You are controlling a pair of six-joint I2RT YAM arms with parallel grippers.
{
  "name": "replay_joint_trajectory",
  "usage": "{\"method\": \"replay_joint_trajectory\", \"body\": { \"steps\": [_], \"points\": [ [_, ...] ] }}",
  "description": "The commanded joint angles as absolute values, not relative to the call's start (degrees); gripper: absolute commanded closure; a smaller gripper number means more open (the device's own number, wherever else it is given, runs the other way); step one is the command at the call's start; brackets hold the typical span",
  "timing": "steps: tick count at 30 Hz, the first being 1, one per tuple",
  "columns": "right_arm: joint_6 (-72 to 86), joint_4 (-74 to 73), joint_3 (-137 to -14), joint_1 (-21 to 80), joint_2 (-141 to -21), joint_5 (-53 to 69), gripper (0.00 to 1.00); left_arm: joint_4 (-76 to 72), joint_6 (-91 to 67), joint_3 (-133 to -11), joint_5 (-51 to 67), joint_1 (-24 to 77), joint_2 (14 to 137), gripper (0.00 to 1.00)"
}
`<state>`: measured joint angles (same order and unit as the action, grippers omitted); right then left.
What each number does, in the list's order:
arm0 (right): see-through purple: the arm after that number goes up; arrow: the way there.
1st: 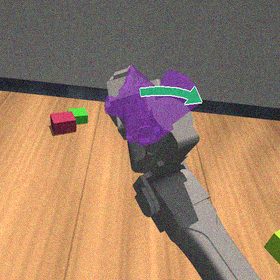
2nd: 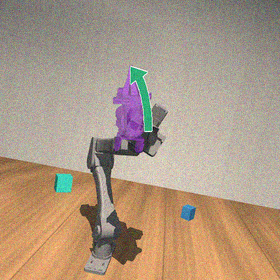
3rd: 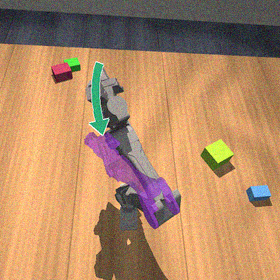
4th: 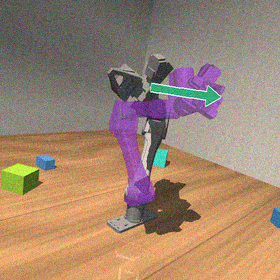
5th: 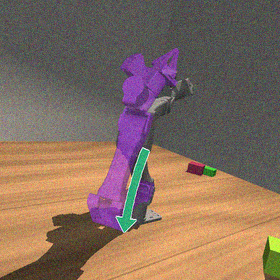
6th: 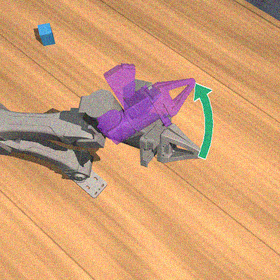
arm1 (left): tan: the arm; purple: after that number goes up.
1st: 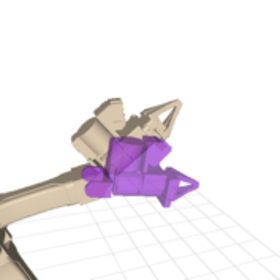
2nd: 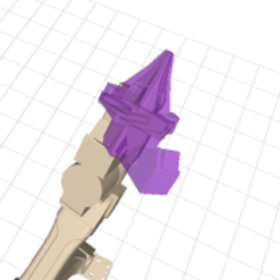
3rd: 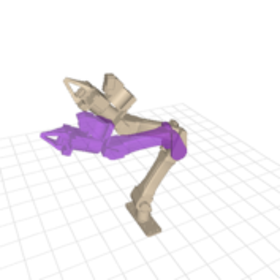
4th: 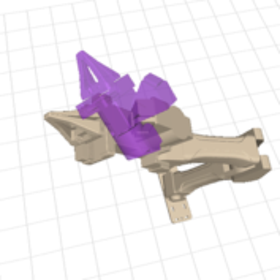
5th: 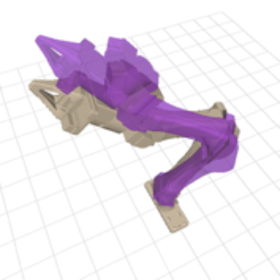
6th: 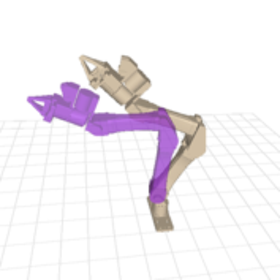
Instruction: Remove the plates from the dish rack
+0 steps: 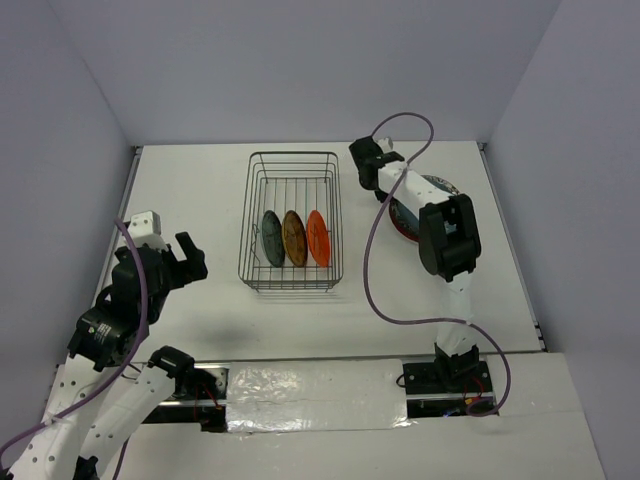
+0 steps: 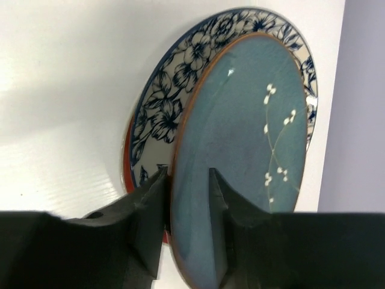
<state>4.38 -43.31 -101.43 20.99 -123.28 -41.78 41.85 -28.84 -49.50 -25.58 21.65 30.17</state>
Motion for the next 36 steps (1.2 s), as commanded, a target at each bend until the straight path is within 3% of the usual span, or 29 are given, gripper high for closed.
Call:
{"method": "replay_joint_trajectory", "body": {
  "steps": [1,13,17,18,20,21,36],
  "points": [
    [3.25,-43.5,-106.42,20.3,-123.48,-41.49,0.59,39.46,-29.0,-49.75,-25.4,21.97,30.67,0.0],
    [3.86,-45.44,-112.32,19.86,-126.56,-38.14,0.35,39.38,-28.92,-49.75,-25.31,21.97,31.11,0.0],
    [4.66,-45.26,-112.59,18.99,-124.9,-33.94,0.31,39.37,-28.92,-49.75,-25.31,21.97,31.2,0.01],
    [5.44,-45.44,-112.94,18.72,-124.63,-32.19,0.15,39.29,-28.92,-49.75,-25.31,21.97,31.11,0.01],
    [6.58,-45.53,-113.2,17.14,-123.93,-27.54,0.13,39.46,-29.0,-49.75,-25.49,21.97,31.2,0.0],
    [6.94,-44.92,-112.33,16.79,-123.4,-25.16,0.0,39.46,-29.0,-49.75,-25.49,21.97,31.2,0.01],
    [8.17,-41.75,-103.98,11.87,-119.54,-24.35,0.0,39.37,-29.0,-49.75,-25.49,22.06,30.94,0.0]
  ]
}}
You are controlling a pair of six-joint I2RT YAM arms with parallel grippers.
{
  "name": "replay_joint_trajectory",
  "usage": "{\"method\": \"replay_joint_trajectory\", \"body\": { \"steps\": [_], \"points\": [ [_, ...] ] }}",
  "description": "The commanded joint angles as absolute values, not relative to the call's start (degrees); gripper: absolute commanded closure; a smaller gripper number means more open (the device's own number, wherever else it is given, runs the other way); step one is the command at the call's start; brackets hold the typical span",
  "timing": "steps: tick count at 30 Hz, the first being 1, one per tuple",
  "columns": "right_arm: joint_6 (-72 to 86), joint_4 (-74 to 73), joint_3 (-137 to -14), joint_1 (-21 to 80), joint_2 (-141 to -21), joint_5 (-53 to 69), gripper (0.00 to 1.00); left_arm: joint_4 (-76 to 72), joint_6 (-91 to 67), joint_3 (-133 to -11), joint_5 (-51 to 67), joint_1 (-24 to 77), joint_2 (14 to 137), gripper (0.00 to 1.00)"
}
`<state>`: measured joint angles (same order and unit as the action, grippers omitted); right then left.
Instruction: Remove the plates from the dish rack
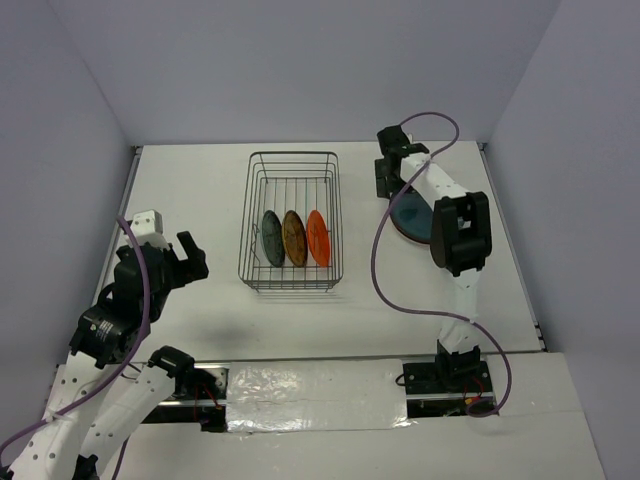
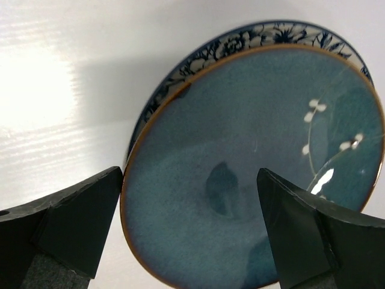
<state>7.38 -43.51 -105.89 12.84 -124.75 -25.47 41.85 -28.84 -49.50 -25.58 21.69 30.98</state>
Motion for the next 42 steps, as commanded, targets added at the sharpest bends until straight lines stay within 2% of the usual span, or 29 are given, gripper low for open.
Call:
{"method": "replay_joint_trajectory", "body": {
  "steps": [1,7,15,19,24,28,36,39,42],
  "points": [
    [8.09,-40.53,-103.37,11.6,-119.01,-23.74,0.0,39.37,-29.0,-49.75,-25.49,22.06,31.02,0.0],
    [9.49,-40.34,-102.04,9.05,-118.48,-20.92,0.0,39.55,-29.18,-49.75,-25.75,22.15,30.67,0.0],
    [10.1,-31.56,-96.69,8.88,-113.65,3.11,0.0,39.64,-29.18,-49.75,-25.75,22.24,30.59,0.0],
    [12.47,-23.15,-91.17,8.96,-108.83,9.22,0.0,39.55,-29.18,-49.66,-25.84,22.32,30.32,0.0],
    [17.92,-15.06,-82.56,8.35,-101.62,3.97,0.0,39.46,-29.27,-49.66,-25.84,22.41,30.41,0.01],
    [22.75,-10.11,-76.04,4.23,-95.46,10.88,0.0,39.64,-29.18,-49.75,-25.93,22.41,30.5,0.0],
    [37.87,-1.15,-52.07,-13.15,-75.71,11.87,0.0,39.38,-29.09,-49.66,-25.75,22.59,29.71,0.01],
    [39.99,-0.18,-45.65,-18.87,-68.68,9.06,0.0,39.38,-28.92,-49.66,-25.66,22.68,29.36,0.0],
    [39.29,-2.19,-44.38,-21.26,-66.19,3.44,0.0,39.38,-28.92,-49.66,-25.31,22.76,29.09,0.0]
  ]
}}
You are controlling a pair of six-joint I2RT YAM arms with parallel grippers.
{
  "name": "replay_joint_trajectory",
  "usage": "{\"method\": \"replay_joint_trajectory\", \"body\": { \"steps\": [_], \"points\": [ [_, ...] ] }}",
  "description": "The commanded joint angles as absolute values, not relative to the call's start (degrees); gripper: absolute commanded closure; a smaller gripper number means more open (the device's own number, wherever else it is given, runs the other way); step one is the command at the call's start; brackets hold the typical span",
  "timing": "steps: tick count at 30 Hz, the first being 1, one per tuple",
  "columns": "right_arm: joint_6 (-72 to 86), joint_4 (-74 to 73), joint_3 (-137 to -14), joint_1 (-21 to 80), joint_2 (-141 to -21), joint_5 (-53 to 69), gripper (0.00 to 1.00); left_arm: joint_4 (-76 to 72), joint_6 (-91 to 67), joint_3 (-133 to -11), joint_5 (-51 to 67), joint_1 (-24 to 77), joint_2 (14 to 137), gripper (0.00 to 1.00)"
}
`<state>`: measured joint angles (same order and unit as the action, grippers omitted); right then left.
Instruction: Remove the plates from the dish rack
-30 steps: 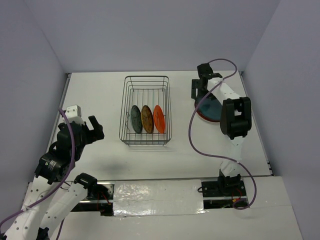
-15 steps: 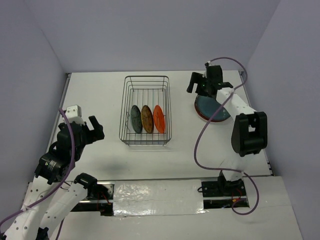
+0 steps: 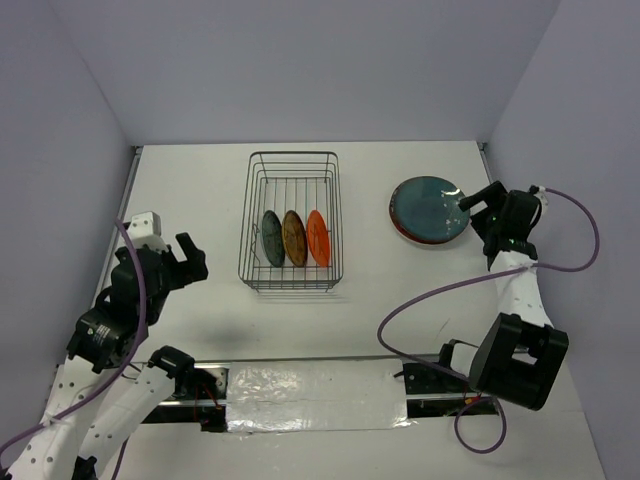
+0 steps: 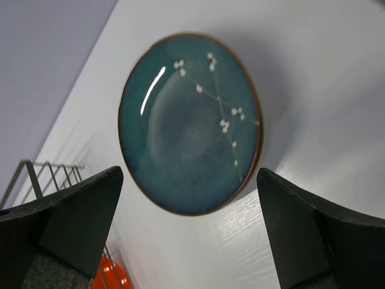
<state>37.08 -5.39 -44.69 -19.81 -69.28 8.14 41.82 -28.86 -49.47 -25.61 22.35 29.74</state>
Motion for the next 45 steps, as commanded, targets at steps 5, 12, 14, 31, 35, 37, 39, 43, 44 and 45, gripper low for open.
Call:
{"method": "replay_joint_trajectory", "body": {
  "steps": [5,12,14,31,35,37,39,43,44,45],
  "points": [
    [40.34,-1.15,-44.13,-22.5,-70.22,4.13,0.0,39.2,-28.65,-49.57,-24.87,22.94,28.48,0.0],
    [37.28,3.09,-43.49,-14.97,-68.38,5.74,0.05,38.94,-28.56,-49.48,-24.43,23.99,27.95,0.0],
    [29.65,-4.52,-51.04,-4.69,-68.99,2.3,0.03,38.94,-28.56,-49.48,-24.43,23.99,28.21,0.01],
    [25.75,-19.6,-72.85,47.01,-85.85,-22.41,0.18,39.46,-29.0,-49.66,-25.31,24.08,30.32,0.01],
    [28.12,-22.32,-76.28,50.53,-91.22,-28.29,0.29,39.37,-29.09,-49.66,-25.4,24.0,30.59,0.0],
    [28.65,-22.42,-76.99,51.32,-93.33,-28.21,0.3,39.46,-29.09,-49.75,-25.4,24.08,30.67,0.0],
    [29.0,-21.97,-76.99,52.03,-94.39,-28.47,0.31,39.38,-28.92,-49.66,-25.23,24.08,30.59,0.0],
    [29.97,-23.64,-78.48,52.29,-97.64,-30.67,0.39,39.37,-28.92,-49.66,-25.14,24.0,30.67,0.01],
    [30.06,-23.73,-78.57,52.29,-98.69,-30.85,0.4,39.46,-28.92,-49.66,-25.22,24.08,30.59,0.01],
    [30.06,-23.64,-79.01,52.29,-99.22,-30.76,0.45,39.38,-28.92,-49.66,-25.22,24.0,30.59,0.0]
  ]
}}
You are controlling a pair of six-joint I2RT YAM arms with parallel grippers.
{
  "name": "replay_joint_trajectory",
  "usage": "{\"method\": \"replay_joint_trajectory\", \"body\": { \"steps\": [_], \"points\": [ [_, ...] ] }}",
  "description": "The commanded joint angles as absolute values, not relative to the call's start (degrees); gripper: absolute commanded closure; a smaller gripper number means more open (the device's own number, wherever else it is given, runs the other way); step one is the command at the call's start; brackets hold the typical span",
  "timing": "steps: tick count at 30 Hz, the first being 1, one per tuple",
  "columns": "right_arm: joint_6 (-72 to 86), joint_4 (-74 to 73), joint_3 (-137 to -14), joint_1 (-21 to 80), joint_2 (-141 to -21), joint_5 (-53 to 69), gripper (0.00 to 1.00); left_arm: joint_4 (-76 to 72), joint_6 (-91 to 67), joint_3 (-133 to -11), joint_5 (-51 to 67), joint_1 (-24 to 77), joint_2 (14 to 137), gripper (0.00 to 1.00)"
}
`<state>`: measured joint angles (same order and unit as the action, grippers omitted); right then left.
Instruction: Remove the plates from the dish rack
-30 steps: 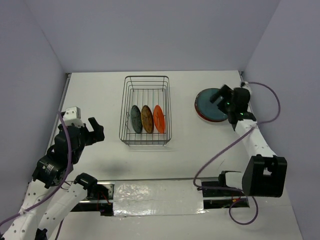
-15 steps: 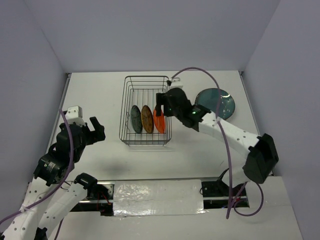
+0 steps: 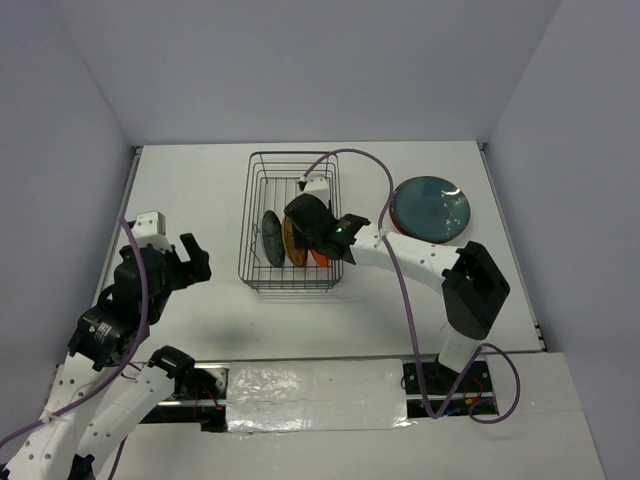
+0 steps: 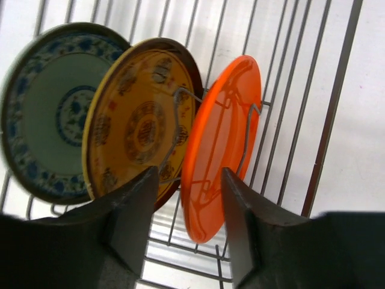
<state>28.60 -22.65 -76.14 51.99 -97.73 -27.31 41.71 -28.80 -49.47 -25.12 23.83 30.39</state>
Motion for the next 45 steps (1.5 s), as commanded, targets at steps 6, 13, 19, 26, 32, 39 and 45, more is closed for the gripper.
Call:
{"method": "replay_joint_trajectory", "body": {
  "steps": [6,13,19,26,32,39,45],
  "points": [
    [30.32,-23.3,-79.63,52.65,-100.55,-31.38,0.61,39.37,-29.0,-49.66,-25.14,24.08,30.59,0.0],
    [29.97,-22.06,-79.37,52.56,-99.76,-32.08,0.8,39.37,-29.0,-49.66,-25.14,24.0,30.76,0.0],
    [29.97,-20.57,-78.57,52.65,-98.53,-31.55,0.9,39.29,-28.92,-49.75,-25.14,24.0,31.37,0.0],
    [30.32,-20.13,-78.05,52.65,-95.45,-31.9,1.0,39.37,-28.83,-49.75,-25.05,24.08,32.17,0.0],
    [30.5,-19.16,-78.39,52.73,-91.68,-31.47,1.0,39.46,-28.92,-49.75,-25.22,24.08,32.87,0.0],
    [27.34,-19.51,-82.87,52.65,-86.93,-25.85,1.0,40.08,-28.92,-50.54,-24.96,24.08,33.22,0.01],
    [18.13,-21.0,-88.67,54.22,-84.03,-14.61,0.99,43.49,-32.94,-55.63,-26.02,23.99,33.92,0.0]
  ]
}}
